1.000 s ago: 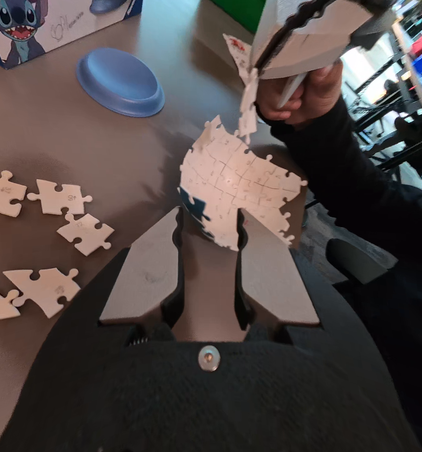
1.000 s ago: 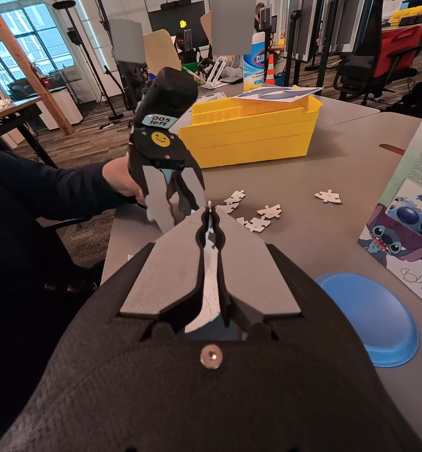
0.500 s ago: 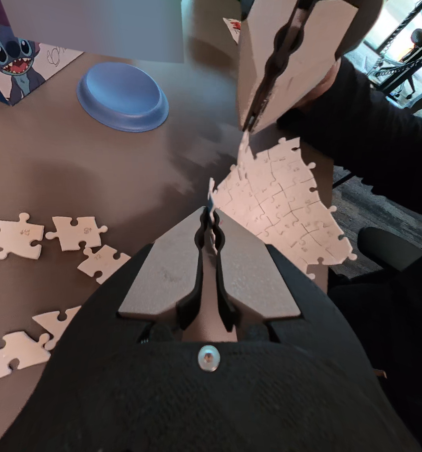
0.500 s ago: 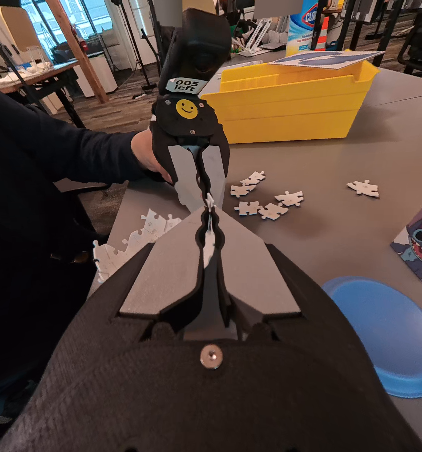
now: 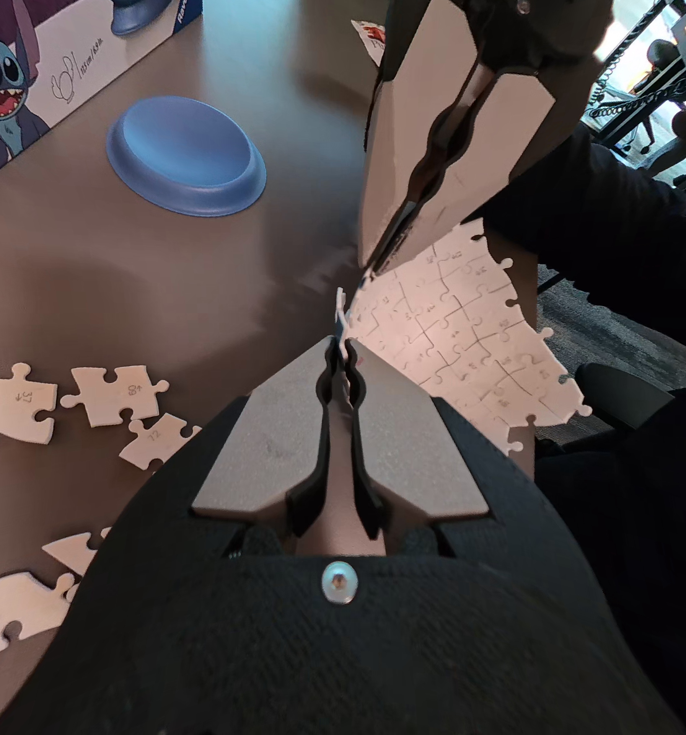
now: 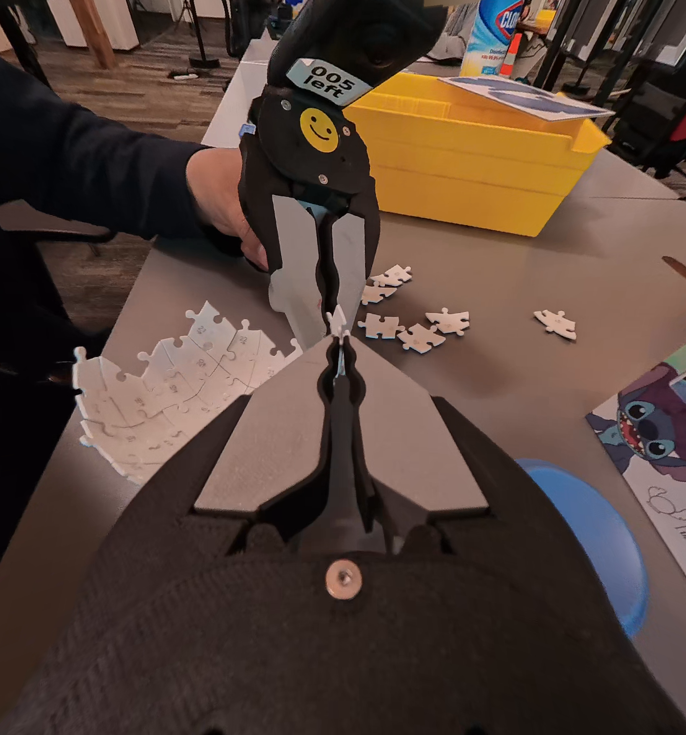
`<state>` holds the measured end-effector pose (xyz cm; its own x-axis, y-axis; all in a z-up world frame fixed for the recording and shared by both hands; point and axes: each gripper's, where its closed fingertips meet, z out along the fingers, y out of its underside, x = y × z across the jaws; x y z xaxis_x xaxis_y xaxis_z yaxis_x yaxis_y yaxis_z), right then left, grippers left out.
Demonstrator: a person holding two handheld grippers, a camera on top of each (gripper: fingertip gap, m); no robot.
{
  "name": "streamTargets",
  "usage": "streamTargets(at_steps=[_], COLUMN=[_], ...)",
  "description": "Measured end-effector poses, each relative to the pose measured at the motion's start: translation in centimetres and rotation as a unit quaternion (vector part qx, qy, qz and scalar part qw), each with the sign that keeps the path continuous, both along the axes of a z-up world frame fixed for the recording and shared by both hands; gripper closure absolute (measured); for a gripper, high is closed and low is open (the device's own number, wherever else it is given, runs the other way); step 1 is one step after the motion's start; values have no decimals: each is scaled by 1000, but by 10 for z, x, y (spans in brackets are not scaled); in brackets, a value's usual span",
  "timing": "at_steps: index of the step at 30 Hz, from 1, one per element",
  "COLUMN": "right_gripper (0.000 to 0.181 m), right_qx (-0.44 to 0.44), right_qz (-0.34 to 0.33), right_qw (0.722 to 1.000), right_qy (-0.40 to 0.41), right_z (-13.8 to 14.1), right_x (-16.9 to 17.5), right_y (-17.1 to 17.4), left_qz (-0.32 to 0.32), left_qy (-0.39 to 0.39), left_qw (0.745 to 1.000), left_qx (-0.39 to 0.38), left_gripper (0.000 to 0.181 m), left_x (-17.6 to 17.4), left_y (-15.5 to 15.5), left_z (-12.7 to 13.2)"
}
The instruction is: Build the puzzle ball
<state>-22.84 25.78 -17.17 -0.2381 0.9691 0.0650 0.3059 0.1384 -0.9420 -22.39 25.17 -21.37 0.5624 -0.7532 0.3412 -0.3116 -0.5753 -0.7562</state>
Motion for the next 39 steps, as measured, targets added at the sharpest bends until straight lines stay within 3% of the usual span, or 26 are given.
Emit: streamTargets(at_steps=[39], right_gripper=[181], right_qx=[62], right_qz=[-36], right_qw=[996], right_qy=[46], right_z=[-4], right_x=[1], right_y=[6], left_qz=[-15], left_qy=[-46], left_qw=[999], left_qx=[-17], left_gripper=[173], left_x=[7], left_y=[3], left_z=[2])
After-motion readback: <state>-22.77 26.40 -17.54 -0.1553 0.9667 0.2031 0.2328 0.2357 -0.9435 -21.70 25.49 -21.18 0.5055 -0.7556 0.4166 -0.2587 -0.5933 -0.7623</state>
